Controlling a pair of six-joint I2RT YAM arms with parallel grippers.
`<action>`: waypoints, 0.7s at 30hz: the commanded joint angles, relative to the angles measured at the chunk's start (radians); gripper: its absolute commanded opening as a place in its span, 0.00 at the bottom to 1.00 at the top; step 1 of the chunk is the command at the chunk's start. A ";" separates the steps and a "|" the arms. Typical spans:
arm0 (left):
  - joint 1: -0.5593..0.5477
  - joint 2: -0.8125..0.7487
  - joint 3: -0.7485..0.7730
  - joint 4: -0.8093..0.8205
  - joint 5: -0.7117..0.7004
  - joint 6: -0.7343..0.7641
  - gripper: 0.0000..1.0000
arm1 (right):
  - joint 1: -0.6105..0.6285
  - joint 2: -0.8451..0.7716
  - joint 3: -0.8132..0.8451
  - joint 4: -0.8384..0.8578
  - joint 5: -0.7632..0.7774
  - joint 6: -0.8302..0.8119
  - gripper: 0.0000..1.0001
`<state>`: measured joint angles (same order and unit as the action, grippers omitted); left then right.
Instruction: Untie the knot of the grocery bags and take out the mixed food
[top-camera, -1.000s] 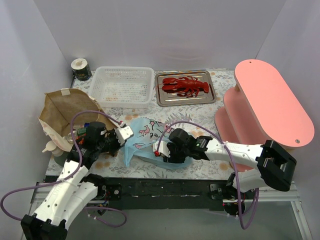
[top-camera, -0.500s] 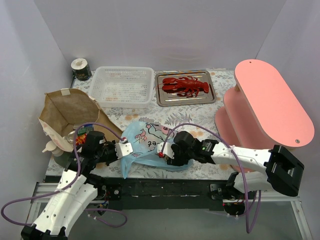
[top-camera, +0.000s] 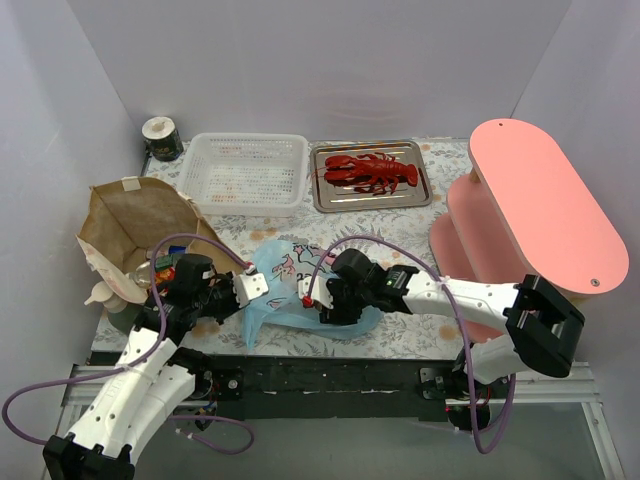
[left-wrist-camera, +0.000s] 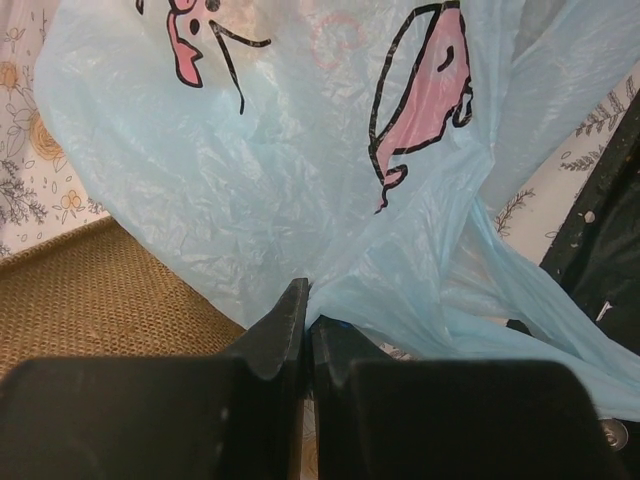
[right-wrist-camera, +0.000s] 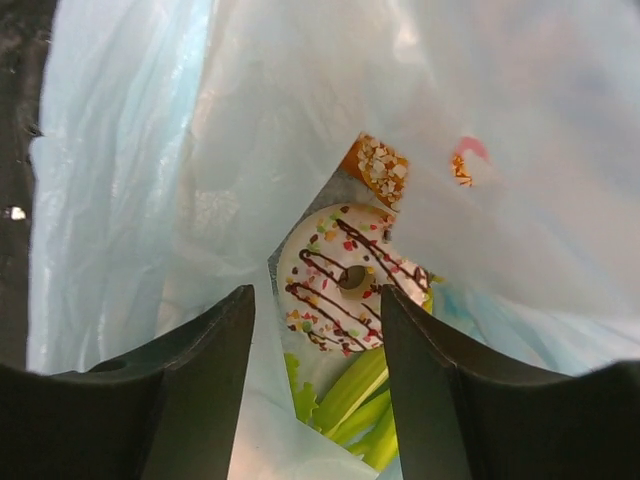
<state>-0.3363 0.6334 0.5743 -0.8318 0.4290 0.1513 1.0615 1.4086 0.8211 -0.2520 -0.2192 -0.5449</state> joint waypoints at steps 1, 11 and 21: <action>-0.001 -0.006 0.047 0.045 0.019 -0.039 0.00 | -0.011 0.006 0.021 0.051 0.010 -0.023 0.61; -0.001 0.015 0.073 0.131 0.014 -0.172 0.00 | -0.144 0.072 0.147 0.036 -0.051 0.037 0.61; -0.001 0.081 0.119 0.191 0.068 -0.252 0.00 | -0.195 0.216 0.242 0.080 0.053 0.072 0.55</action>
<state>-0.3363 0.7040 0.6460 -0.6842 0.4553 -0.0612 0.8761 1.5711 0.9977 -0.2214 -0.2073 -0.5030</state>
